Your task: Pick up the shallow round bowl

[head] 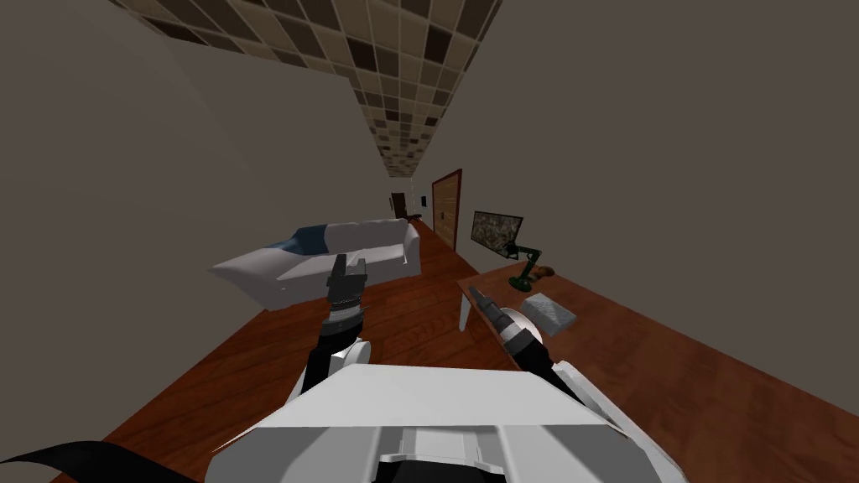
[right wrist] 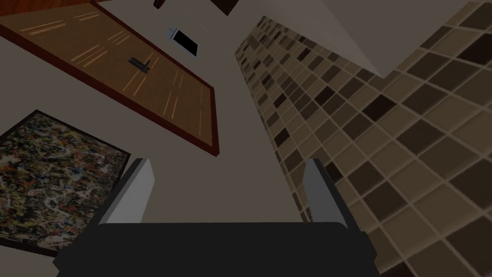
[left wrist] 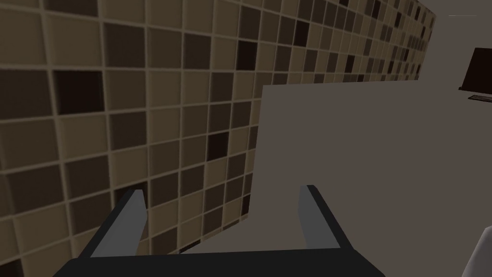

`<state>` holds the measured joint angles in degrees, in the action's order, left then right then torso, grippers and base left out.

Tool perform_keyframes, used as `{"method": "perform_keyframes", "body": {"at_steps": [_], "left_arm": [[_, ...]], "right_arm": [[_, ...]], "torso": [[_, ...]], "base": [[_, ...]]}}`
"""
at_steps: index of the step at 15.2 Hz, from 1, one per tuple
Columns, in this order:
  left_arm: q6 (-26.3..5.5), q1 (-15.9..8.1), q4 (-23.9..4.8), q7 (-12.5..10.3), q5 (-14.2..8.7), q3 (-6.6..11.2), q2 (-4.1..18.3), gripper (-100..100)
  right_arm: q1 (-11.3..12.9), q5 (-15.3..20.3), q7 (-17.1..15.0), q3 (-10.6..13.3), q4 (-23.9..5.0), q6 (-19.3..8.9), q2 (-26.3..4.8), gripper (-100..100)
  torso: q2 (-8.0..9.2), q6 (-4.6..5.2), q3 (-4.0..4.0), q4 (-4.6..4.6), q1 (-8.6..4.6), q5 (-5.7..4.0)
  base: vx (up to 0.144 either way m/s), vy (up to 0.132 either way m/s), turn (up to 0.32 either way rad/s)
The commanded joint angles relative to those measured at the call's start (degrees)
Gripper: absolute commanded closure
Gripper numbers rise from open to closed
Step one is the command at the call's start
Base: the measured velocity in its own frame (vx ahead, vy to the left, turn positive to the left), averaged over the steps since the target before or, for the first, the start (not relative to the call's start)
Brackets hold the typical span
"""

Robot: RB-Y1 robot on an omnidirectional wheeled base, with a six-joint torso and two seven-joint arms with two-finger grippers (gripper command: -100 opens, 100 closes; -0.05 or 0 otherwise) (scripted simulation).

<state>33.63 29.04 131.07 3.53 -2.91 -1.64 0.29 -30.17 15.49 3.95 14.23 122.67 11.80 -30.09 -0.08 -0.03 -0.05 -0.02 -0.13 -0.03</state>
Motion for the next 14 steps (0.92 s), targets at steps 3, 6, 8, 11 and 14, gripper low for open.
{"method": "perform_keyframes", "body": {"at_steps": [3,6,8,11,14], "left_arm": [[0.00,0.00,0.00,0.00,0.00,0.00,0.00,0],[0.00,0.00,0.00,0.00,0.00,0.00,0.00,0],[0.00,0.00,0.00,0.00,0.00,0.00,0.00,0],[0.00,0.00,0.00,0.00,0.00,0.00,0.00,0],[0.00,0.00,0.00,0.00,0.00,0.00,0.00,0]], "right_arm": [[-1.01,3.58,1.34,2.35,-1.20,-2.87,-4.12,-100],[-1.24,7.53,2.53,4.90,-2.97,-6.44,-8.22,-100],[-1.36,9.57,3.13,6.22,-3.85,-8.27,-10.33,-100],[-1.50,11.63,3.74,7.58,-4.73,-10.10,-12.74,-100],[-1.80,15.78,4.95,10.35,-6.46,-13.44,-16.61,-100]], "torso": [[0.03,0.02,0.01,0.00,-0.02,0.00],[0.03,0.02,0.02,0.01,-0.02,0.00],[0.02,0.02,0.01,0.00,-0.05,-0.01],[0.01,0.02,0.00,0.00,-0.08,-0.02],[0.00,0.02,0.00,0.00,-0.08,-0.02]], "base": [[0.013,-0.029,0.108],[0.010,-0.032,0.123],[0.019,-0.038,0.125],[0.015,-0.043,0.117],[0.014,-0.046,0.136]]}}
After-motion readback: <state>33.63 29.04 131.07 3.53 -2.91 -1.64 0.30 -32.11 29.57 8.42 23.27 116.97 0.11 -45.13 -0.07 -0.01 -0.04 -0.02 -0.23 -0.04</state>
